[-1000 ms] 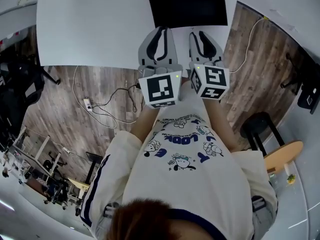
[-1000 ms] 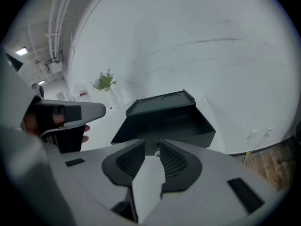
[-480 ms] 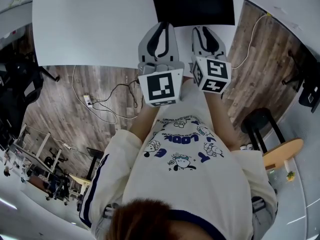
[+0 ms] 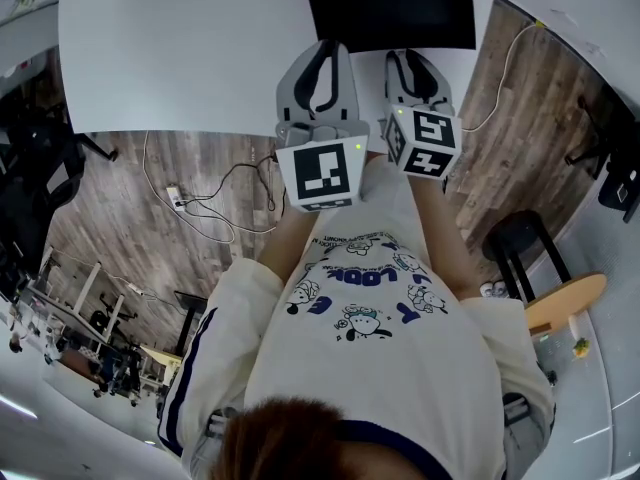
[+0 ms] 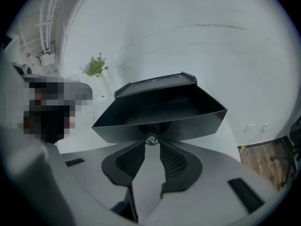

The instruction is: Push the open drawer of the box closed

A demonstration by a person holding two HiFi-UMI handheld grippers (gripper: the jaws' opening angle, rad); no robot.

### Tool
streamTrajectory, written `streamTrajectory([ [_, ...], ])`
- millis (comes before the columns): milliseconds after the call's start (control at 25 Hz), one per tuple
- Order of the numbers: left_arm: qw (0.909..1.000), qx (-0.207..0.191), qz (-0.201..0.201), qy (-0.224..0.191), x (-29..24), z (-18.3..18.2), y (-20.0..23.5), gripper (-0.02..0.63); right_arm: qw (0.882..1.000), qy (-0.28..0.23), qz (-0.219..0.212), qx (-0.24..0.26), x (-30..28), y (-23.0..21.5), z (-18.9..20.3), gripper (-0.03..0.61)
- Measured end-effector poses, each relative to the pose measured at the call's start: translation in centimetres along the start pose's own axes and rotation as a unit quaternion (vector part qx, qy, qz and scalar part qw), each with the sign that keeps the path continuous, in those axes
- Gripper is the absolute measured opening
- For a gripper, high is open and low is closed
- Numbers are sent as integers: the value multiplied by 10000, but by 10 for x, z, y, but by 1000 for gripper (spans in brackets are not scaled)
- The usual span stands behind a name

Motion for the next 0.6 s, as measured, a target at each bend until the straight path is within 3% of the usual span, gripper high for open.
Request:
streamTrajectory([
  [600, 10000, 69, 1, 32, -5, -2, 5, 44, 9999, 14, -38, -106, -5, 1, 0, 86],
])
Point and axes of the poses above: the fingertips, and each gripper's own axes: x backward along the fingers, y to its left, z out of its underside, the point moved 8 cm from there along x, backward along the fingers, and after that the axes turned 10 degrees about z, right-handed, at the moved point
